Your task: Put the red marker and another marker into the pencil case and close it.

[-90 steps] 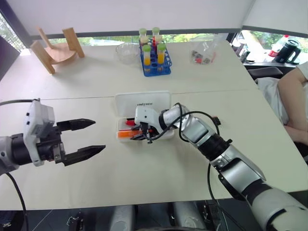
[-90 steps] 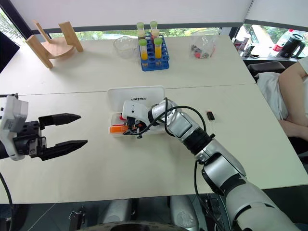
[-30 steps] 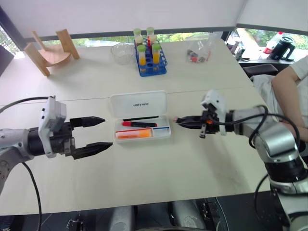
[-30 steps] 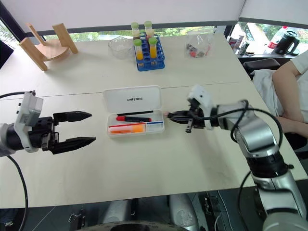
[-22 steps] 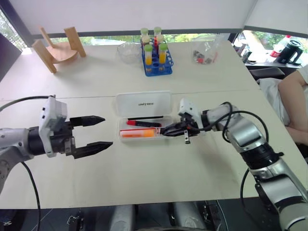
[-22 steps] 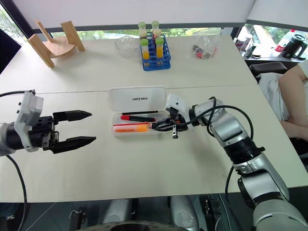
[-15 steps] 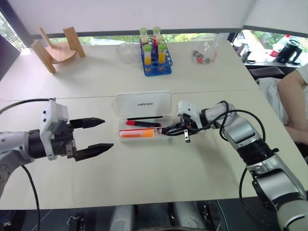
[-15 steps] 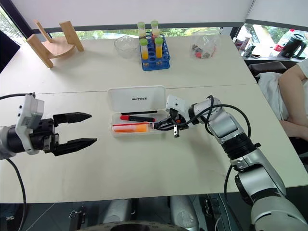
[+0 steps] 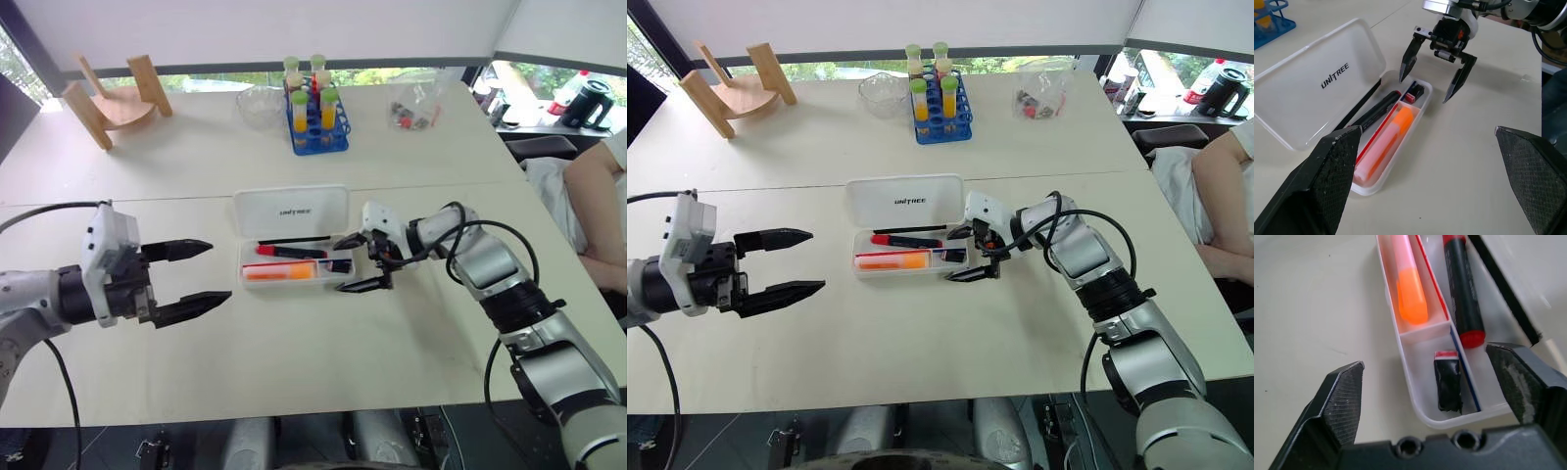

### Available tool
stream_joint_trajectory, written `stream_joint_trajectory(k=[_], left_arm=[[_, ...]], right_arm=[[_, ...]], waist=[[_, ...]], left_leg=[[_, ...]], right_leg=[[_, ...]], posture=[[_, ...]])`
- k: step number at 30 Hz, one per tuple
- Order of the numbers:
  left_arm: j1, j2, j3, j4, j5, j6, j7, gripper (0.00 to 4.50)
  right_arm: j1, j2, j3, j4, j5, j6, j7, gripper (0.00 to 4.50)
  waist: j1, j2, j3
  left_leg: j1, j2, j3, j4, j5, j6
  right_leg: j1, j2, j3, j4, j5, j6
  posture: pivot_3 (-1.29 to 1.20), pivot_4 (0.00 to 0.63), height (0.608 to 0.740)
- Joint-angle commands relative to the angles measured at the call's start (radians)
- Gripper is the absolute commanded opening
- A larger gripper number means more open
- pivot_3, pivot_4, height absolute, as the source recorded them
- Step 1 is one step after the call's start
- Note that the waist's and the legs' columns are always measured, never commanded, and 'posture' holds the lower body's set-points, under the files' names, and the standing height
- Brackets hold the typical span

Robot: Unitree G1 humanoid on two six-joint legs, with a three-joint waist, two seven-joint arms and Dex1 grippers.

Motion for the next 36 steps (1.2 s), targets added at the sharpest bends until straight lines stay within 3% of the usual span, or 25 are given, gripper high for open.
stream_joint_trajectory(k=[1, 2, 5, 12, 19, 25, 30, 33, 36], left_arm=[[-0.025, 0.010, 0.000, 0.063, 0.073, -0.045, 0.017, 4.50], [-0.045, 0.006, -0.009, 0.093, 0.078, -0.041, 0.024, 4.50], [-0.126, -0.018, -0.049, 0.211, 0.103, -0.057, 0.030, 3.72], [-0.420, -0.107, -0.238, 0.645, 0.291, -0.238, -0.045, 0.12], [-0.795, -0.275, -0.368, 1.264, 0.516, -0.519, -0.048, 0.05], [-1.003, -0.406, -0.388, 1.583, 0.611, -0.682, -0.042, 0.05], [-1.076, -0.474, -0.394, 1.635, 0.616, -0.669, -0.202, 0.05], [-1.042, -0.469, -0.434, 1.544, 0.596, -0.521, -0.414, 0.05], [-0.944, -0.460, -0.490, 1.392, 0.612, -0.460, -0.508, 0.05]], right_arm=[[-0.026, -0.043, -0.121, -0.151, 0.106, 0.111, 0.005, 4.45], [-0.022, -0.052, -0.148, -0.189, 0.138, 0.153, -0.001, 4.45], [-0.006, -0.074, -0.230, -0.291, 0.223, 0.265, -0.035, 4.50], [0.110, -0.126, -0.391, -0.510, 0.405, 0.451, -0.131, 4.50], [0.179, -0.139, -0.440, -0.593, 0.457, 0.494, -0.256, 4.50], [0.205, -0.164, -0.452, -0.623, 0.480, 0.504, -0.318, 4.50], [0.225, -0.186, -0.469, -0.645, 0.504, 0.518, -0.358, 4.50], [0.239, -0.206, -0.483, -0.655, 0.517, 0.525, -0.377, 4.50], [0.247, -0.217, -0.488, -0.660, 0.529, 0.524, -0.390, 4.50]], waist=[[0.001, 0.000, 0.000], [0.002, 0.000, 0.000], [0.004, 0.000, 0.000], [0.017, -0.001, -0.001], [0.028, -0.002, -0.001], [0.028, -0.003, -0.001], [0.021, -0.003, -0.001], [0.019, -0.003, -0.001], [0.016, -0.003, -0.001]], left_leg=[[0.000, 0.000, 0.000, 0.000, 0.000, 0.000], [0.000, 0.000, 0.000, 0.000, 0.000, 0.000], [0.000, 0.000, 0.000, 0.000, 0.000, 0.000], [0.000, -0.001, -0.001, 0.001, 0.000, 0.000], [-0.001, -0.001, 0.000, 0.003, 0.000, 0.000], [-0.007, -0.002, -0.001, 0.003, 0.000, 0.000], [-0.014, -0.002, -0.001, 0.005, 0.000, 0.000], [-0.015, -0.002, -0.001, 0.004, 0.000, 0.000], [-0.015, -0.002, -0.001, 0.004, 0.000, 0.000]], right_leg=[[0.000, 0.000, 0.000, 0.000, 0.000, 0.000], [0.000, 0.000, 0.000, 0.000, 0.000, 0.000], [0.001, 0.000, 0.000, 0.000, 0.000, 0.000], [0.001, 0.000, -0.002, 0.000, 0.000, 0.000], [0.000, 0.000, -0.002, 0.001, 0.000, 0.000], [-0.004, 0.000, -0.002, 0.000, 0.000, 0.001], [-0.012, 0.000, -0.002, 0.002, 0.001, 0.001], [-0.013, 0.000, -0.002, 0.002, 0.001, 0.001], [-0.012, 0.000, -0.002, 0.002, 0.001, 0.001]], posture=[[0.00, 0.150, 0.740], [0.00, 0.150, 0.740], [0.00, 0.150, 0.740], [0.00, 0.150, 0.740], [0.00, 0.150, 0.740], [0.00, 0.150, 0.740], [0.00, 0.150, 0.740], [0.00, 0.150, 0.740], [0.00, 0.150, 0.740]])
